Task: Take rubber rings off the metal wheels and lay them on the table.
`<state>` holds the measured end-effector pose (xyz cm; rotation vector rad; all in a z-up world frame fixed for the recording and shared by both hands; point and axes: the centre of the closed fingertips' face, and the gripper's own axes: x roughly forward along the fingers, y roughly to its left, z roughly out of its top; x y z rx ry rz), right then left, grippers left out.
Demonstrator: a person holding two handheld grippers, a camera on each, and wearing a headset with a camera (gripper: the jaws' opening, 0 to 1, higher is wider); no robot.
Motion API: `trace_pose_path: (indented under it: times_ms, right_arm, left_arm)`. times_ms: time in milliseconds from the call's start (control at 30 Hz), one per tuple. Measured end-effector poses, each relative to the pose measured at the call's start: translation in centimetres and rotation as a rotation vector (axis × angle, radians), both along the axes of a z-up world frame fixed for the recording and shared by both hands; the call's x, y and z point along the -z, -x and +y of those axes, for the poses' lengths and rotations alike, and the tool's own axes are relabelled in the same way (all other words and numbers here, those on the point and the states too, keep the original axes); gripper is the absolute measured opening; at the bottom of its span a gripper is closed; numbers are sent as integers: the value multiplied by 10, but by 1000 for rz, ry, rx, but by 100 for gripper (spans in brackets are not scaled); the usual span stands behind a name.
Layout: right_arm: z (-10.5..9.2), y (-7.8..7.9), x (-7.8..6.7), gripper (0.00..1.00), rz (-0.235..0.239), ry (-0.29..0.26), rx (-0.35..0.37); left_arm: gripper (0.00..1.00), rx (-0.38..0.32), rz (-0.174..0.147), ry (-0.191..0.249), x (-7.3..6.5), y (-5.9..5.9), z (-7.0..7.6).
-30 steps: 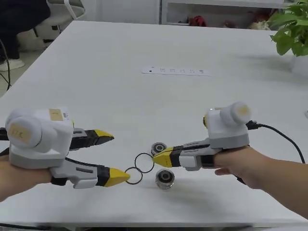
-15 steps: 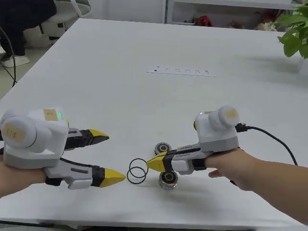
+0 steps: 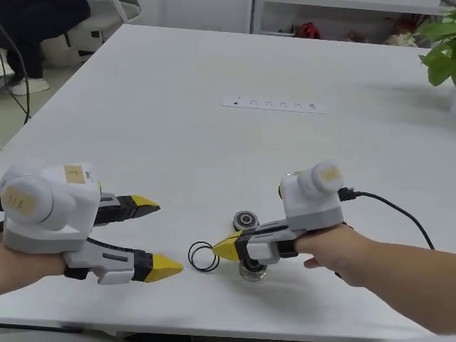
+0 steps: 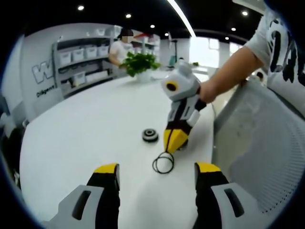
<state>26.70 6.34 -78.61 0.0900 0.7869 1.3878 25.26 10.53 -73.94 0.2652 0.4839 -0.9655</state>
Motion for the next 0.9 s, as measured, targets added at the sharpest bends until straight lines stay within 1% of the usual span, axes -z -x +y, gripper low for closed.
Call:
trace_pose_path:
  times_ms: [433,600,700,900]
  right_arm:
    - [-5,-3,7,0,-4,35,24]
    - [-6,-2,8,4,-16,47,20]
    - [-6,-2,9,8,-25,52,19]
    - [-4,-1,9,16,-60,66,2]
  left_arm:
    - [64,9,13,-6,3,1,-3]
    - [64,13,17,-7,4,0,-4]
    - [64,13,19,-6,5,0,-4]
    - [64,12,24,-8,6,1,-4]
